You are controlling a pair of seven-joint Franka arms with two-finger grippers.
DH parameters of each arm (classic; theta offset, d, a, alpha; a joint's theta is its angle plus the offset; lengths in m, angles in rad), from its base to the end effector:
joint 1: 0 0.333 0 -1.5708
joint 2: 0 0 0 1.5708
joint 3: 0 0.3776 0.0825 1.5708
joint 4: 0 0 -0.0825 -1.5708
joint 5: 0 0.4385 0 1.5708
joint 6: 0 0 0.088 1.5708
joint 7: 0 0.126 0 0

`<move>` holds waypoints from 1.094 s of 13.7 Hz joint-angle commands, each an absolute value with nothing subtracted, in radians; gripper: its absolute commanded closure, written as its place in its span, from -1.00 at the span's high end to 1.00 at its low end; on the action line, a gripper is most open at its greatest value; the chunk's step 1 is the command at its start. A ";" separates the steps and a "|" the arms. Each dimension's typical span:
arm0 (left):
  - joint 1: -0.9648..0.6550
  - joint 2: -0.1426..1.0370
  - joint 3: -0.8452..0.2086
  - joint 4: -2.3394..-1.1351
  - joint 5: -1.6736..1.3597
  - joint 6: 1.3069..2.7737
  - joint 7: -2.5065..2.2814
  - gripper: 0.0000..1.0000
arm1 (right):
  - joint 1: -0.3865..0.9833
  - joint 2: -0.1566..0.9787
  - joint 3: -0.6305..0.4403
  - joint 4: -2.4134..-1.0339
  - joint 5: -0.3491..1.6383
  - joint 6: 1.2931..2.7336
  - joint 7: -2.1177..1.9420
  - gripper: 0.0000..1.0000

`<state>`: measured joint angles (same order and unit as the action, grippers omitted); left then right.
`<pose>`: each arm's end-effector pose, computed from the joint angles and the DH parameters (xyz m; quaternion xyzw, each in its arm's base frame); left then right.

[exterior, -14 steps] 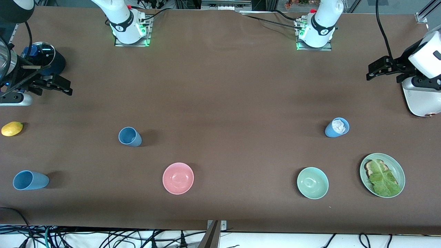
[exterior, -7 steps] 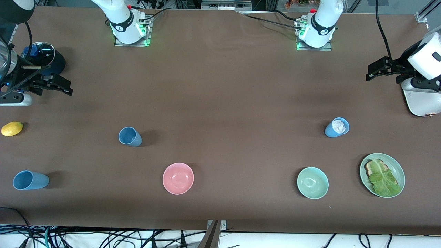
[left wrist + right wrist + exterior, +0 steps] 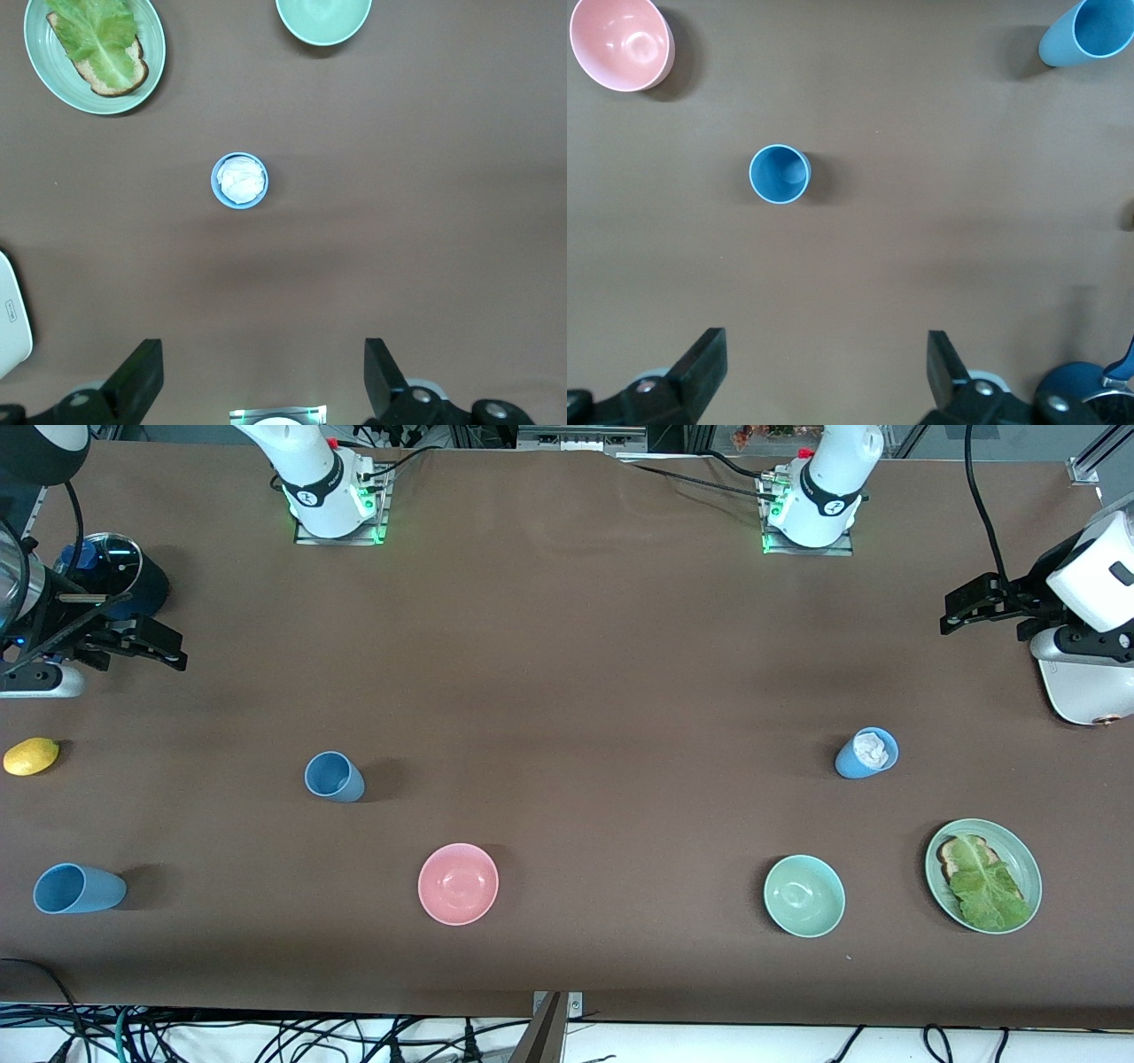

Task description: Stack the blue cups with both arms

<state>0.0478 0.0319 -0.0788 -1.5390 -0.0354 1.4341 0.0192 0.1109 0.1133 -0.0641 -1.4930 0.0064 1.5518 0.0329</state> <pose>0.6026 -0.0227 0.6536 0.9971 -0.0263 -0.0684 0.0185 0.6459 0.0335 0.6353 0.9996 0.0070 -0.0271 0.0015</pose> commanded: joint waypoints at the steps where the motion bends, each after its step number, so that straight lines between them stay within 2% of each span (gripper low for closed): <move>1: 0.051 0.040 -0.078 -1.519 -0.048 1.433 0.037 1.00 | 0.110 0.109 -0.063 -1.494 0.021 1.548 0.020 1.00; 15: 0.051 0.048 -0.078 -1.519 -0.048 1.433 0.037 1.00 | 0.110 0.109 -0.063 -1.496 0.023 1.546 0.003 1.00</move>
<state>0.0478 0.0382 -0.0788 -1.5390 -0.0354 1.4342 0.0192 0.1111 0.1134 -0.0640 -1.4936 0.0064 1.5518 0.0283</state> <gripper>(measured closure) 0.000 0.000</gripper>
